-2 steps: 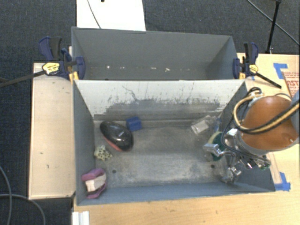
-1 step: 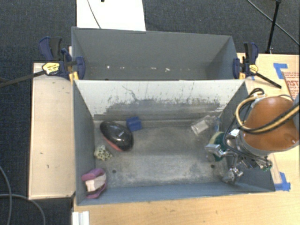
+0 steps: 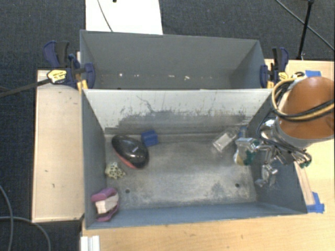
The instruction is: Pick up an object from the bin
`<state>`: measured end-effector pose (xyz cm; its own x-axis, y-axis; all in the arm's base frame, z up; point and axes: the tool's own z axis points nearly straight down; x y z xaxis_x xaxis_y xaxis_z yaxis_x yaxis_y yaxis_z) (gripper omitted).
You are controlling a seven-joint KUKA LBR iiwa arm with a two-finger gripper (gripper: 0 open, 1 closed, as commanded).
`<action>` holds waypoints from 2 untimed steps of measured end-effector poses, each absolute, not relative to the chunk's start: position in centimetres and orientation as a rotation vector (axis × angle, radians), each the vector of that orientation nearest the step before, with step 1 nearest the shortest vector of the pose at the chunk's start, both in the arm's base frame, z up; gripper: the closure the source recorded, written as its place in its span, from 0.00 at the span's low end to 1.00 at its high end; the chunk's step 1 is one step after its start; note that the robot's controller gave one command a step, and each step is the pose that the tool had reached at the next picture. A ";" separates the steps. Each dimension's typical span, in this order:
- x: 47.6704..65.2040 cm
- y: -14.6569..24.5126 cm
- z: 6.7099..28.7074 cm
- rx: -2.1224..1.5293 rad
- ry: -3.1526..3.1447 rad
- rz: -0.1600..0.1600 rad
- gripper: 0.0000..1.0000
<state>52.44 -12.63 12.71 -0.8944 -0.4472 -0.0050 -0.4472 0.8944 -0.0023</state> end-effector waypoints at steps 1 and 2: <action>57.7 -13.9 12.0 -0.798 3.046 0.011 0.00; 59.2 -13.9 7.3 -1.515 2.739 0.025 0.00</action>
Offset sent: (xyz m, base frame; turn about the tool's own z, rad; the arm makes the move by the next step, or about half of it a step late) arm 0.0531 -0.0151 -0.0068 -0.0466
